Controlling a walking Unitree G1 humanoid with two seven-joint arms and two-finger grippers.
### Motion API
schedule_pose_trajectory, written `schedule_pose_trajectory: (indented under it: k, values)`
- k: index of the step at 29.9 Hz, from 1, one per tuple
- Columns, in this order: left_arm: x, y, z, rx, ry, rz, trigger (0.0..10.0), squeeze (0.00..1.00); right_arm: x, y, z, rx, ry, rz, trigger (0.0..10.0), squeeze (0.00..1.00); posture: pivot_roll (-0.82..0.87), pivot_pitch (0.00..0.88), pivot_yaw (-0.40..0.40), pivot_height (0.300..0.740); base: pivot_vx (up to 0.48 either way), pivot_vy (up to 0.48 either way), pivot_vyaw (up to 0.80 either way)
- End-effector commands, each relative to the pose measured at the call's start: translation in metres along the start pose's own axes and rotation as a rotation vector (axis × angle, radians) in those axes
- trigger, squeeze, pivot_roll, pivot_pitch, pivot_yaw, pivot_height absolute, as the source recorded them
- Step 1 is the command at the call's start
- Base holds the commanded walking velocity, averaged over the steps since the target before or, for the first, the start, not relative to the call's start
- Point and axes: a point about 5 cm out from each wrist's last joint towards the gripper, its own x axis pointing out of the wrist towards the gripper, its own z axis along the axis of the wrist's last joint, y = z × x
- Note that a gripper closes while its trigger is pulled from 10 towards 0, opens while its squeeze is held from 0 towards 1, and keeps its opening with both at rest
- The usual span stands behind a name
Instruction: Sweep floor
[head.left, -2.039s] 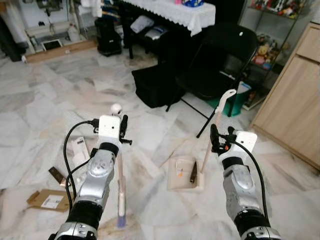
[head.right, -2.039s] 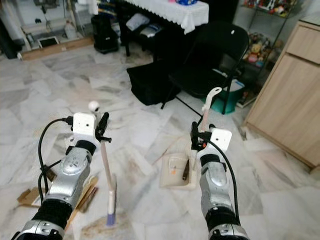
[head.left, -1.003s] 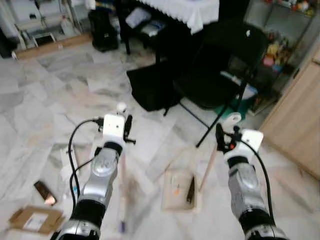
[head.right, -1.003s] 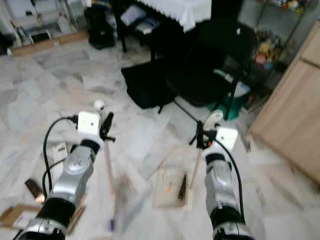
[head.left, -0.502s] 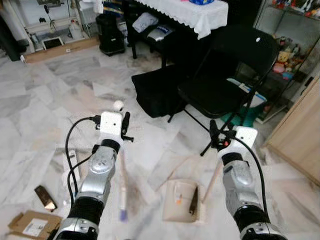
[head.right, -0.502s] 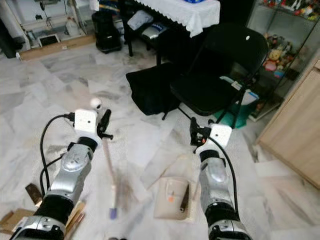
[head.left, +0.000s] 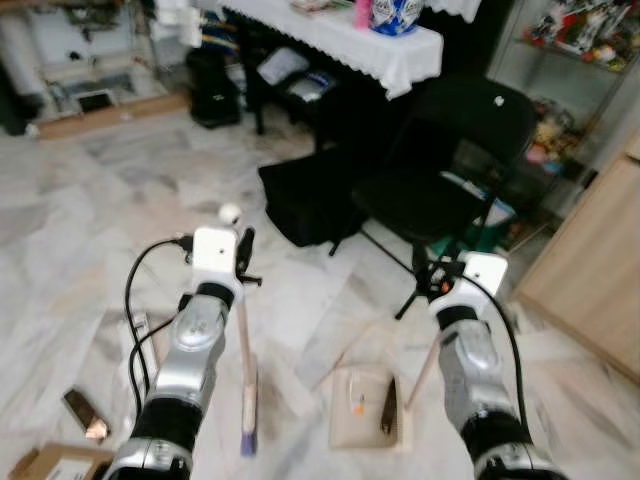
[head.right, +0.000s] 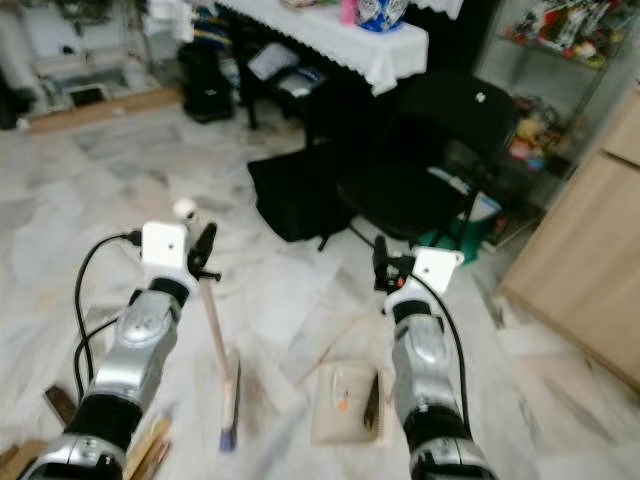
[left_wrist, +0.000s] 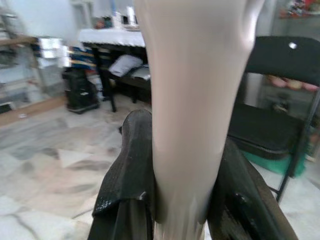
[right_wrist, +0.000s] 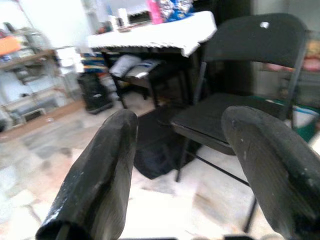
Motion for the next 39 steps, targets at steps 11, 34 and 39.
schedule_pose_trajectory:
  k: [11, 34, 39]
  values:
    - [0.004, -0.008, 0.012, 0.012, -0.054, -0.037, 10.0, 0.0, 0.0, -0.001, 0.001, 0.006, -0.007, -0.009, 10.0, 0.0, -0.01, 0.03, 0.006, 0.74, 0.0, 0.0, 0.0]
    - [0.005, -0.009, 0.011, 0.019, -0.047, -0.05, 10.0, 0.0, -0.011, -0.041, -0.019, -0.096, 0.159, -0.279, 10.0, 0.0, -0.01, 0.047, 0.013, 0.74, 0.0, 0.0, -0.19]
    - [0.005, -0.009, 0.012, 0.019, -0.048, -0.05, 10.0, 0.0, -0.012, -0.038, -0.015, -0.065, 0.115, -0.233, 10.0, 0.0, -0.01, 0.05, 0.014, 0.74, 0.0, 0.0, 0.0]
